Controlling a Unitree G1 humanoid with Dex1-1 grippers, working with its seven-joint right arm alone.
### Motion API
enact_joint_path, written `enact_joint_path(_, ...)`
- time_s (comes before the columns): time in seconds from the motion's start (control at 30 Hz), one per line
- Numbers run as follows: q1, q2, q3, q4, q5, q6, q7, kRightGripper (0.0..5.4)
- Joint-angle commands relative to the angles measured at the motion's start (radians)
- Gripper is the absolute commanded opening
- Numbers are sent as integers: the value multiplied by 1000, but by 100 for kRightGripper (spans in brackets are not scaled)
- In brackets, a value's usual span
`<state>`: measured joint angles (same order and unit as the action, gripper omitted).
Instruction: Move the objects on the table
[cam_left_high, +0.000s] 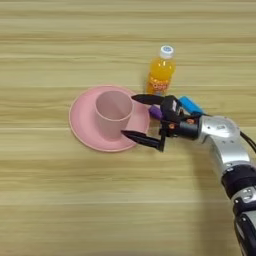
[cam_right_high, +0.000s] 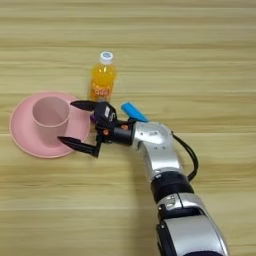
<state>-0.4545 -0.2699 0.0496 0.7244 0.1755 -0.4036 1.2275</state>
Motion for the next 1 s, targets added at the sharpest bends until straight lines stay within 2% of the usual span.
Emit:
enact_joint_path(0.03,-91,-8,-1,-25,-10,-25,-47,536)
enact_joint_path(0.3,-100,14,19,-18,-29,-32,-66,536)
enact_joint_path(0.7,-130,55,37,40,-87,-39,-168,536)
enact_joint_path(1.0,-142,73,43,55,-102,-42,-199,536)
